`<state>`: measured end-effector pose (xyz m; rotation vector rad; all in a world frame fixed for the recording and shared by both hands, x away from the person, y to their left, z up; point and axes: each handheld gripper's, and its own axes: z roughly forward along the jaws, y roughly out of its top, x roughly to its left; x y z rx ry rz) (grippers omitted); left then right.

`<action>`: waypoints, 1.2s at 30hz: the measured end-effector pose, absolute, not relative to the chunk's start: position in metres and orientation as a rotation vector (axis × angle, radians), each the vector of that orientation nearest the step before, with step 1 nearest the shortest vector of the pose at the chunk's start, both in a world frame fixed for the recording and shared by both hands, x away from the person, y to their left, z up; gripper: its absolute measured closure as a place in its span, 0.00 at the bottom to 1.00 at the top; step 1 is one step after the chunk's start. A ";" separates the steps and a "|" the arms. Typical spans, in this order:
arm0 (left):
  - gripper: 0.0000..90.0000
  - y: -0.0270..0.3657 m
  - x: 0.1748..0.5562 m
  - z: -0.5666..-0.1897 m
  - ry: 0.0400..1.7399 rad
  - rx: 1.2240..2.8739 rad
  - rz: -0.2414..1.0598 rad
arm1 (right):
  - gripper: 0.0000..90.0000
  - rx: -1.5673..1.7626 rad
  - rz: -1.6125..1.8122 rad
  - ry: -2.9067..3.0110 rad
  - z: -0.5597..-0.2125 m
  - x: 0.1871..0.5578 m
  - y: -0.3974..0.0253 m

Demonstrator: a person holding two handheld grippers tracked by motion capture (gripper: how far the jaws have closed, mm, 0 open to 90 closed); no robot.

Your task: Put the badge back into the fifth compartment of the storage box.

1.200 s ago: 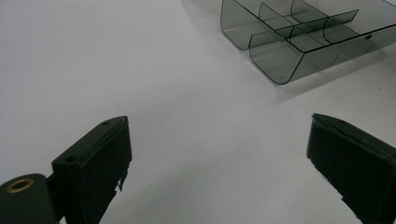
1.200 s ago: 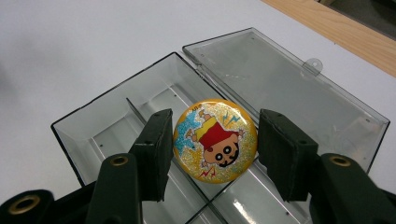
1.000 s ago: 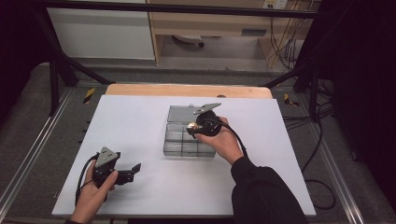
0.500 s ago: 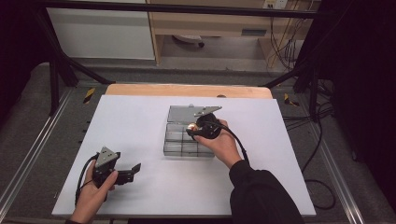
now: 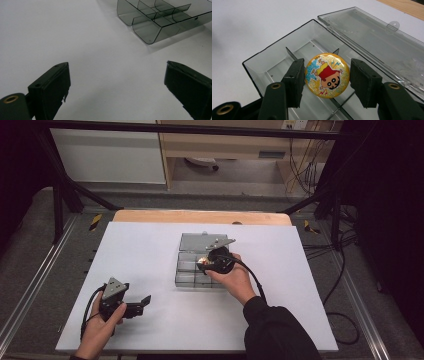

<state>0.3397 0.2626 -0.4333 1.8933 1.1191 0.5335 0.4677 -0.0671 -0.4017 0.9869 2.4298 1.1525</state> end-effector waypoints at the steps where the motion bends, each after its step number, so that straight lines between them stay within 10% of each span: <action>1: 0.08 0.263 0.340 -0.433 1.120 1.893 0.534 | 0.52 0.985 1.155 2.432 -0.402 0.467 -0.066; 36: 0.08 0.263 0.340 -0.434 1.111 1.915 0.541 | 0.52 0.973 1.103 2.513 -0.412 0.459 -0.061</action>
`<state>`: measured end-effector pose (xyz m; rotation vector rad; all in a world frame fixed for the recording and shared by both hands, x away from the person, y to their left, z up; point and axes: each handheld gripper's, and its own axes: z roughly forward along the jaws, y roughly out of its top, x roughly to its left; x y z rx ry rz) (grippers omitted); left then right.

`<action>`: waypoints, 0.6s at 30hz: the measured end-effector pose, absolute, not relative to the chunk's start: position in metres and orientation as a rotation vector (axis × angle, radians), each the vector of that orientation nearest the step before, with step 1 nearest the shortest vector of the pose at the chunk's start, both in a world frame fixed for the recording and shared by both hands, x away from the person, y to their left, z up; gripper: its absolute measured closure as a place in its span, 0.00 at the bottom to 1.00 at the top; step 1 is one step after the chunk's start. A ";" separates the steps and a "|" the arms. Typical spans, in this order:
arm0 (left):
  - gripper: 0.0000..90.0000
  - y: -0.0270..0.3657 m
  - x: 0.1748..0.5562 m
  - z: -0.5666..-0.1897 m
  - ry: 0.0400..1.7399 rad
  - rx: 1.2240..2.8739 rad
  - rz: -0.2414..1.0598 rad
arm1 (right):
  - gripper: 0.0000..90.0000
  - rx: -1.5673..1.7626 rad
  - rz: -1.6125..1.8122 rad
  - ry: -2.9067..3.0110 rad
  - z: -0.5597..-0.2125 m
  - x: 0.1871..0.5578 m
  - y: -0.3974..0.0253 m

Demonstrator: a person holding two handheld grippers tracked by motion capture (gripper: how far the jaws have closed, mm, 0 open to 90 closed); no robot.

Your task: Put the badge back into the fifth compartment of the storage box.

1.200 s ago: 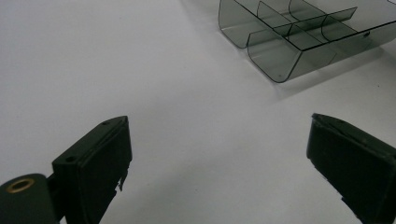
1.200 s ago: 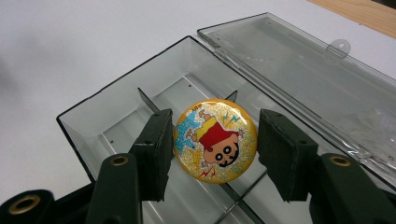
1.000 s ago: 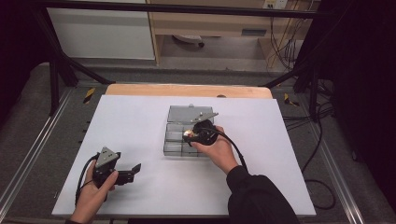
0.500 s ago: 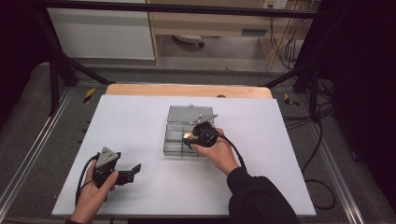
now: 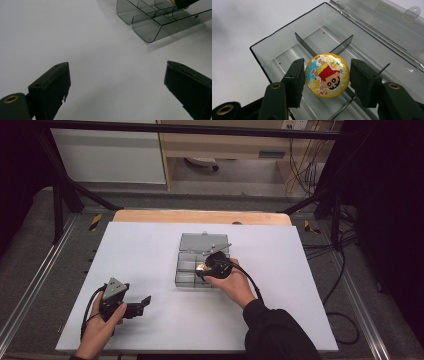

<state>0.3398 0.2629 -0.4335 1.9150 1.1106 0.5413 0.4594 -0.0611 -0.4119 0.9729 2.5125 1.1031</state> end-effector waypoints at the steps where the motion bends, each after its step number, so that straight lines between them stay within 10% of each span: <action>1: 0.08 0.263 0.340 -0.434 1.110 1.916 0.540 | 0.52 0.968 1.103 2.515 -0.412 0.459 -0.061; 18: 0.08 0.262 0.340 -0.434 1.109 1.920 0.536 | 0.52 0.968 1.093 2.549 -0.413 0.456 -0.059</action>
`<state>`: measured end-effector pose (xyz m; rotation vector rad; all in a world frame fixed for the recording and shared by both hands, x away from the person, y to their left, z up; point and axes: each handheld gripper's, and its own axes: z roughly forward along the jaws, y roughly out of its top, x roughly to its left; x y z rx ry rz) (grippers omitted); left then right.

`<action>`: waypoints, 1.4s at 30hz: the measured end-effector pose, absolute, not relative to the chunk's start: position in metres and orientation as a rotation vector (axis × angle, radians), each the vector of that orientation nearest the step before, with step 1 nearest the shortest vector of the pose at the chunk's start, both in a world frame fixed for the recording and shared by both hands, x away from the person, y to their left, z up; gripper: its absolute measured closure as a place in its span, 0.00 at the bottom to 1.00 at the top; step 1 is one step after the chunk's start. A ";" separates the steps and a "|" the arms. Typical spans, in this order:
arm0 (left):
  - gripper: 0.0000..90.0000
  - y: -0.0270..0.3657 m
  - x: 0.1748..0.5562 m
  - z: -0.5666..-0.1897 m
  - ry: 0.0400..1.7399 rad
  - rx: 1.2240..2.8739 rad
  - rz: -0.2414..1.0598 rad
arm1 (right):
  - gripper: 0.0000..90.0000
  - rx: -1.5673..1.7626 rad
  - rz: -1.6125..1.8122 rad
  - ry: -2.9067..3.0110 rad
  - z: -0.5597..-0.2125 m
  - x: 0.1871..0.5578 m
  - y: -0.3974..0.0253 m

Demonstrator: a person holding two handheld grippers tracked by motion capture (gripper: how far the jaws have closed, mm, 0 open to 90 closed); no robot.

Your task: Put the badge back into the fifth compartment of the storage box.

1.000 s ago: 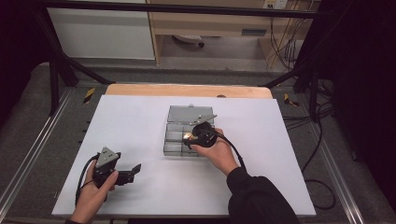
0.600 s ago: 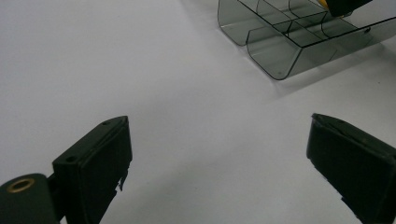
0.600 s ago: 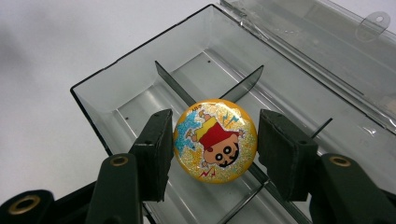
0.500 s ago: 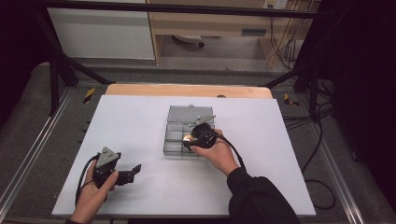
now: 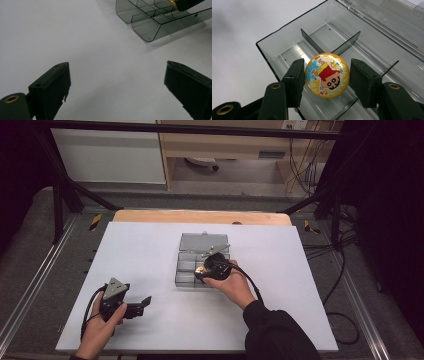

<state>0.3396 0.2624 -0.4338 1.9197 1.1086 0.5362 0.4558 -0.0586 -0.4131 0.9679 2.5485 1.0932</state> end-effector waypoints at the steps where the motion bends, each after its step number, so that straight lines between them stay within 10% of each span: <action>1: 0.08 0.262 0.340 -0.434 1.108 1.919 0.531 | 0.52 0.965 1.095 2.549 -0.413 0.456 -0.058; 42: 0.08 0.262 0.340 -0.434 1.104 1.927 0.535 | 0.51 1.026 1.101 2.549 -0.417 0.453 -0.061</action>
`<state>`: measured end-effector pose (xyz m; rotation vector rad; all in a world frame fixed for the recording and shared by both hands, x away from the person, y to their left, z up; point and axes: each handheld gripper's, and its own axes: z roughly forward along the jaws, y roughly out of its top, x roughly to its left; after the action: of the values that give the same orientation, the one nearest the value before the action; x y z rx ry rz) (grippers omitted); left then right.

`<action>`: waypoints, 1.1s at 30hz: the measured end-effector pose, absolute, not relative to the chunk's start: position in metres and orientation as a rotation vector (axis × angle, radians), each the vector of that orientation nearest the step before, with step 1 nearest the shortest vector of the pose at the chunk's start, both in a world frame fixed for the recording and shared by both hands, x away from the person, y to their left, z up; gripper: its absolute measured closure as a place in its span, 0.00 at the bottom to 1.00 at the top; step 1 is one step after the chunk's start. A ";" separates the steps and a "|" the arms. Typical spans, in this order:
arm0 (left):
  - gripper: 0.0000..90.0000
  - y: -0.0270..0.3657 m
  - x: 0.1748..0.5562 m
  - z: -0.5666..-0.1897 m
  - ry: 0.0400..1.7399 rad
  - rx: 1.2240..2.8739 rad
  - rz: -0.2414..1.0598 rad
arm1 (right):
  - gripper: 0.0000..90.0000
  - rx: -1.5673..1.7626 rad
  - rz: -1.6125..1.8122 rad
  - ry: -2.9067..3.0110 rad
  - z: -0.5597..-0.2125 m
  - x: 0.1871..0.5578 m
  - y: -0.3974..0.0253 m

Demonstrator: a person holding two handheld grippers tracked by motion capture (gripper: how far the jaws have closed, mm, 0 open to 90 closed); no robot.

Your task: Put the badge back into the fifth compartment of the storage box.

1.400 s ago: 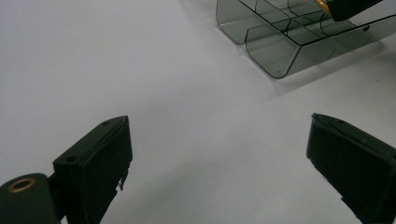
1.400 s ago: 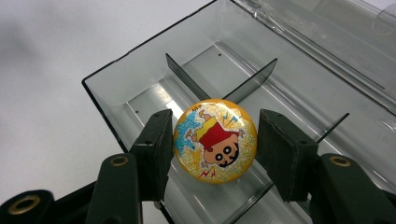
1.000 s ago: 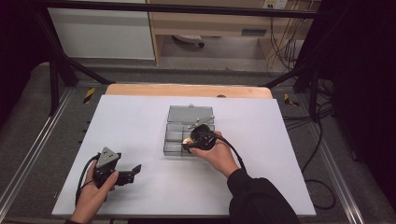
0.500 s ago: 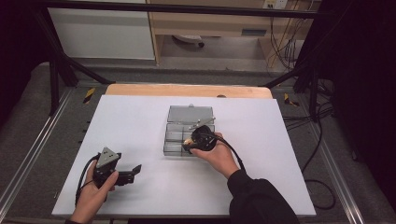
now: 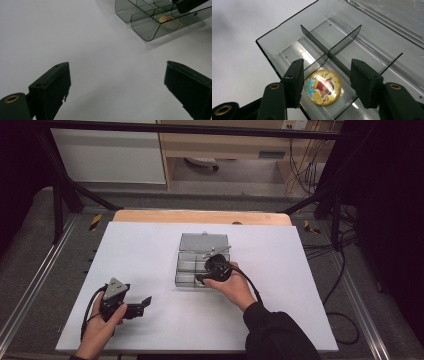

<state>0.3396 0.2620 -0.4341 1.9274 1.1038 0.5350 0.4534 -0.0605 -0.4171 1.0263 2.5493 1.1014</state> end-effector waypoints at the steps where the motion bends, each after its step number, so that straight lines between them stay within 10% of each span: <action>1: 0.08 0.262 0.340 -0.434 1.104 1.927 0.535 | 0.50 1.023 1.106 2.545 -0.417 0.454 -0.061; 12: 0.08 0.262 0.339 -0.434 1.107 1.925 0.535 | 0.41 1.034 1.132 2.505 -0.414 0.453 -0.063; 24: 0.08 0.263 0.339 -0.434 1.114 1.911 0.530 | 0.06 1.027 1.204 2.448 -0.405 0.452 -0.066; 33: 0.08 0.264 0.339 -0.434 1.112 1.915 0.535 | 0.06 1.025 1.259 2.364 -0.393 0.453 -0.080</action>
<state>0.3385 0.2636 -0.4339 1.9147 1.1124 0.5351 0.4528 -0.0796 -0.3928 1.0249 2.3642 1.2595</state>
